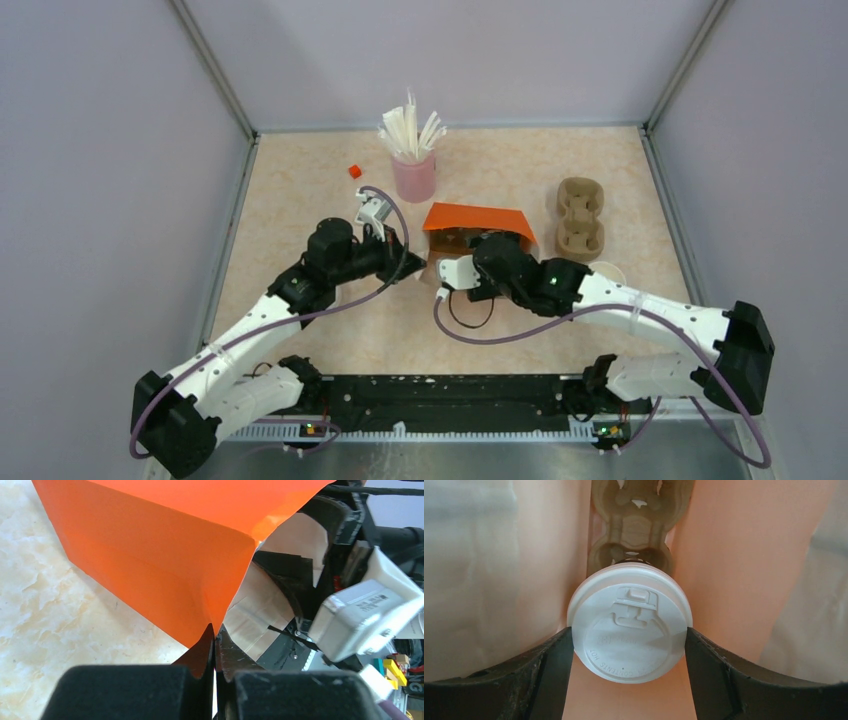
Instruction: Pack the takeout coffee
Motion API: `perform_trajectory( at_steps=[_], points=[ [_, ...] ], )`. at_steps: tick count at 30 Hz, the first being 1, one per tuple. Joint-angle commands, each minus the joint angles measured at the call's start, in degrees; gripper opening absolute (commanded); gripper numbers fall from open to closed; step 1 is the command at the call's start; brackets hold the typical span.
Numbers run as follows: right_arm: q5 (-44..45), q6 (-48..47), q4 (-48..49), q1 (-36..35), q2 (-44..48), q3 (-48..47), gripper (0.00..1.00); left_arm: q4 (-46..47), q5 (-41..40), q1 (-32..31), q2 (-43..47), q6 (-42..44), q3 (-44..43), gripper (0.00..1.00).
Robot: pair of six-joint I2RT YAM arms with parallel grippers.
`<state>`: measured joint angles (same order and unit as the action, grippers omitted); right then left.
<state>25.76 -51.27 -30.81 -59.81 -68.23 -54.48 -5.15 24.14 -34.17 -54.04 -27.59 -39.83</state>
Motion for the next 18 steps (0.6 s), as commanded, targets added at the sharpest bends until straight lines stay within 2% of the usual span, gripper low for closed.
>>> perform_trajectory(
  at_steps=[1,9,18],
  points=[
    [0.31,-3.2,6.39,2.07,1.58,0.98,0.61,6.25,3.13,-0.21,0.33,-1.8,1.02,0.0],
    [-1.59,-5.82,9.69,3.49,0.51,2.26,0.62,6.4,3.89,-0.28,0.4,-2.52,1.4,0.0],
    [-5.24,-7.94,12.47,5.32,-2.45,0.13,0.62,5.41,3.45,-0.28,0.93,0.48,2.62,0.0]
  ],
)
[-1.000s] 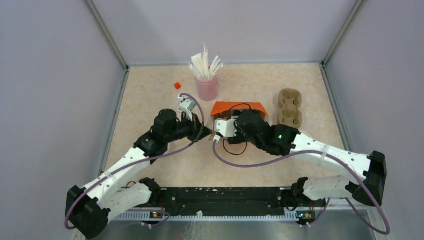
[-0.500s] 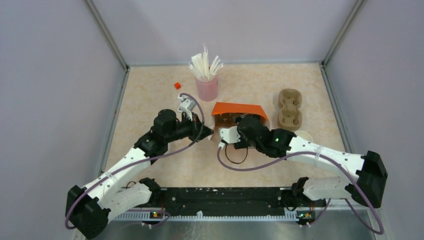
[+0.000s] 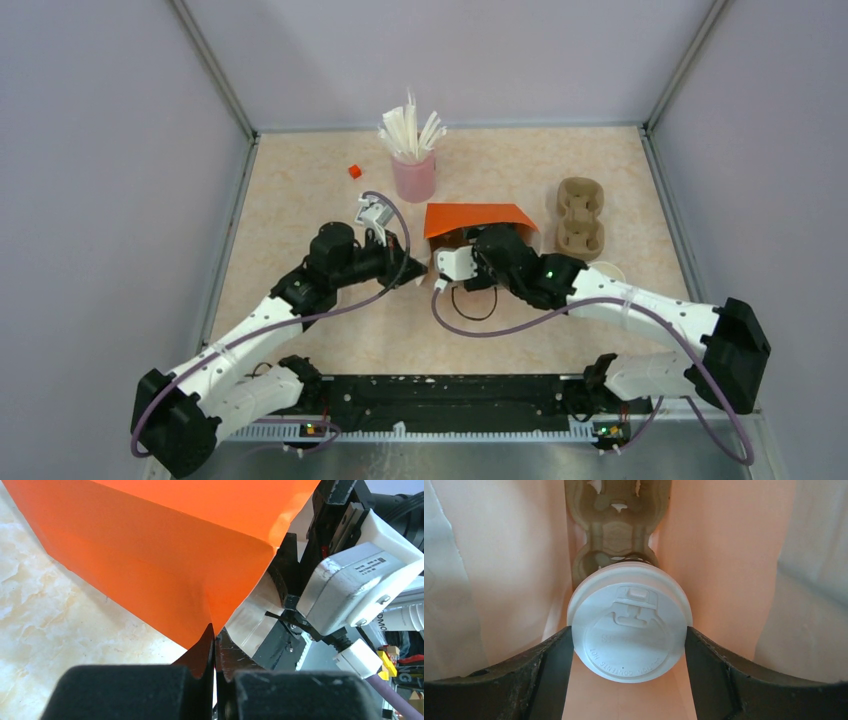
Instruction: Pack the takeout coffee
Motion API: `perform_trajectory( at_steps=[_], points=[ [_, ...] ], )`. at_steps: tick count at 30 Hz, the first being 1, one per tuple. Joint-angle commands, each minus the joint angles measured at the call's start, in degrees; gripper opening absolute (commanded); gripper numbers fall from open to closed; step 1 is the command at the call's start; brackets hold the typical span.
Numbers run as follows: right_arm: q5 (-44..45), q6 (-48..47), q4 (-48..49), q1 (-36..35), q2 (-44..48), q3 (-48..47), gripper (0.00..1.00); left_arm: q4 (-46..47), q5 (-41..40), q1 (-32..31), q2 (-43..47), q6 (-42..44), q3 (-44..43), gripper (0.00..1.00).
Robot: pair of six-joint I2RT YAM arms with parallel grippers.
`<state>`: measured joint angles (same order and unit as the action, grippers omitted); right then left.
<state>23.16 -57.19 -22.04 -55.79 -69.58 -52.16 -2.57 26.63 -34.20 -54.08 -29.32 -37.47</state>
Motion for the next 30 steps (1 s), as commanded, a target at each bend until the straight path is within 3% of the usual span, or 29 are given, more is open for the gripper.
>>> perform_trajectory(
  at_steps=[1,17,30],
  points=[
    [-3.06,-2.5,3.37,1.28,-1.83,-3.47,0.62,1.34,0.82,-0.25,0.8,2.55,-0.05,0.0],
    [-3.47,-11.65,1.74,2.42,-1.1,-4.88,0.61,0.05,-0.11,-0.18,1.2,1.99,-1.04,0.0],
    [-9.56,-9.92,2.26,3.89,1.84,0.82,0.61,-0.23,1.77,-0.19,0.57,0.27,-2.22,0.0]
  ],
)
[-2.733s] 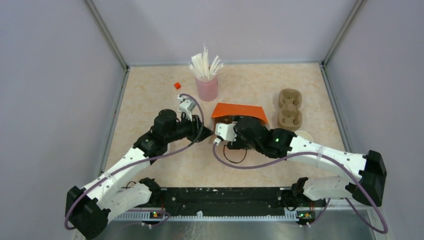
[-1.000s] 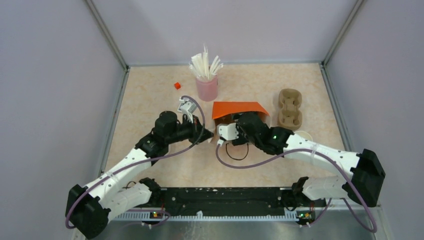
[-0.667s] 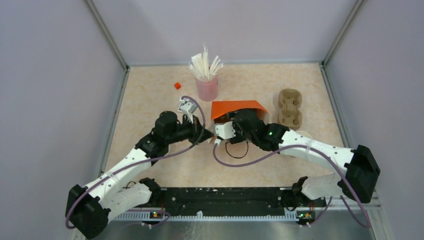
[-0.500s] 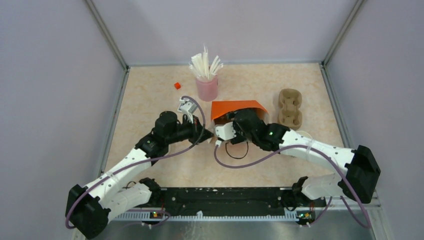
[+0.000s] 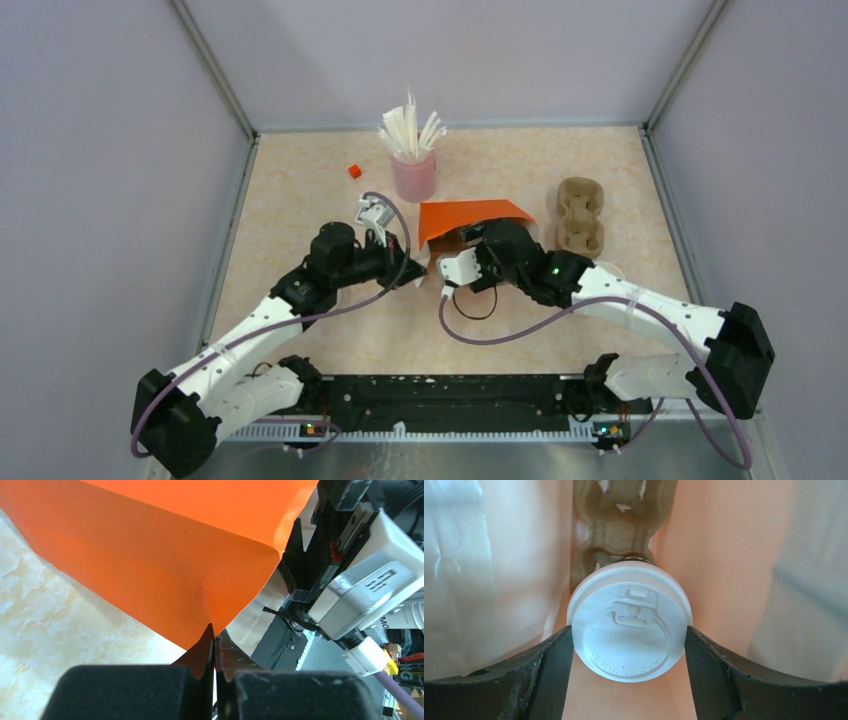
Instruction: Pack the takeout coffee
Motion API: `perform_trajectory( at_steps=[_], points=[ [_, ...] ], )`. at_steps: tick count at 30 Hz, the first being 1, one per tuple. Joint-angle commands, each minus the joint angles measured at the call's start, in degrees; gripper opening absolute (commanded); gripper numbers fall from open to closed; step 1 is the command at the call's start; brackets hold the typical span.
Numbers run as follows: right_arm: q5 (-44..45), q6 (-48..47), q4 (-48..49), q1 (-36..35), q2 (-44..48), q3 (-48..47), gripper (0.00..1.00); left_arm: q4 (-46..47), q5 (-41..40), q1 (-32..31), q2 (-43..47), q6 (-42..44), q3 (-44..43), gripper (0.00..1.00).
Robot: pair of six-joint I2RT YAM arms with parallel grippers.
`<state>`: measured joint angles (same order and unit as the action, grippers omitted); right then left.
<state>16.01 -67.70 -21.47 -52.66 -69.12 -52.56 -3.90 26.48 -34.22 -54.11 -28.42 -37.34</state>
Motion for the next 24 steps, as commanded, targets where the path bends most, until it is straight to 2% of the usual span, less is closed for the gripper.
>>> perform_trajectory(
  at_steps=[1,24],
  points=[
    [-2.93,0.58,1.79,1.14,1.37,1.28,0.61,1.32,2.05,-0.12,0.58,-0.66,-2.22,0.0],
    [-6.92,-2.92,1.38,4.29,-3.57,0.03,0.61,3.14,4.32,-0.2,-2.25,-0.74,-3.56,0.0]
  ],
)
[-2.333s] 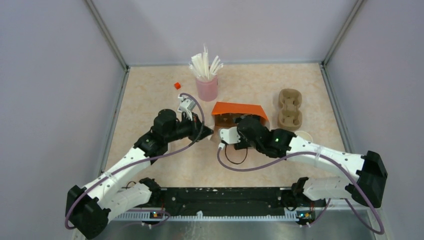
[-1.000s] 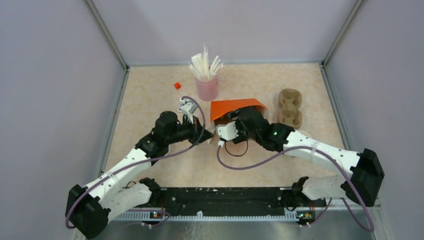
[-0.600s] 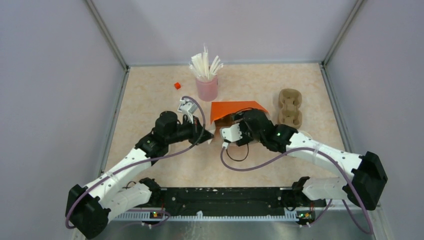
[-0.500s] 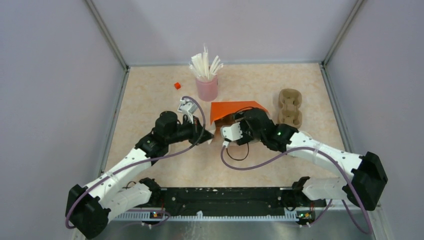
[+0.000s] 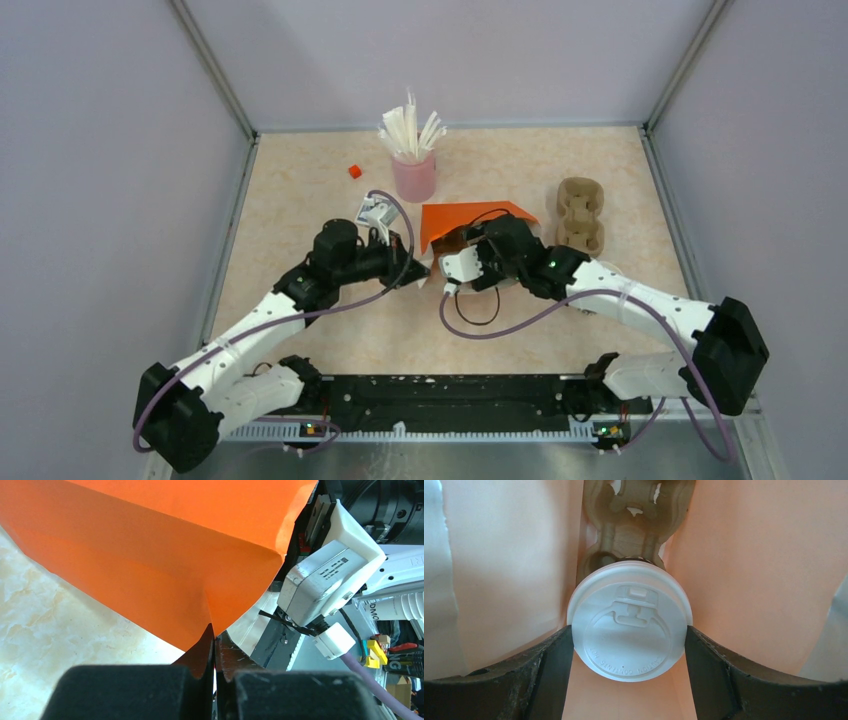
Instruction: Pack the takeout coffee
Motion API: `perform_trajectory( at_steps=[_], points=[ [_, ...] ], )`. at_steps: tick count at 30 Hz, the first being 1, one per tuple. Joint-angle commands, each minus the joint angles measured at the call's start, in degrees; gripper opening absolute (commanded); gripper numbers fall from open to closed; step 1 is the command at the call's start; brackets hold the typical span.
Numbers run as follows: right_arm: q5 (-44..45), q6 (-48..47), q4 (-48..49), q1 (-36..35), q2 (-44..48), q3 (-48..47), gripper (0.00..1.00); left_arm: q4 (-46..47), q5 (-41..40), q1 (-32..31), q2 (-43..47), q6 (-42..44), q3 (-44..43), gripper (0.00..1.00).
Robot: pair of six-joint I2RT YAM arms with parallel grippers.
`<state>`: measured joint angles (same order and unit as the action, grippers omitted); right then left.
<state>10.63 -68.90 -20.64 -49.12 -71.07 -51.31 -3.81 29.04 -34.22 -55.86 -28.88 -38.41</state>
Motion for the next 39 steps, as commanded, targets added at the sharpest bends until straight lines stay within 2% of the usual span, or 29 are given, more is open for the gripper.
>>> perform_trajectory(
  at_steps=[1,23,39],
  points=[
    [-1.33,-2.13,0.43,0.88,-1.99,-1.17,0.61,3.18,1.87,-0.22,-0.64,-0.29,-2.54,0.0],
    [2.34,-4.82,-4.96,0.91,-1.88,-3.52,0.61,3.37,2.32,-0.17,-1.16,-1.34,-2.23,0.0],
    [0.13,-4.22,2.33,2.06,-4.05,-3.01,0.61,5.32,3.23,-0.14,-2.09,-1.25,-2.29,0.01]
  ],
)
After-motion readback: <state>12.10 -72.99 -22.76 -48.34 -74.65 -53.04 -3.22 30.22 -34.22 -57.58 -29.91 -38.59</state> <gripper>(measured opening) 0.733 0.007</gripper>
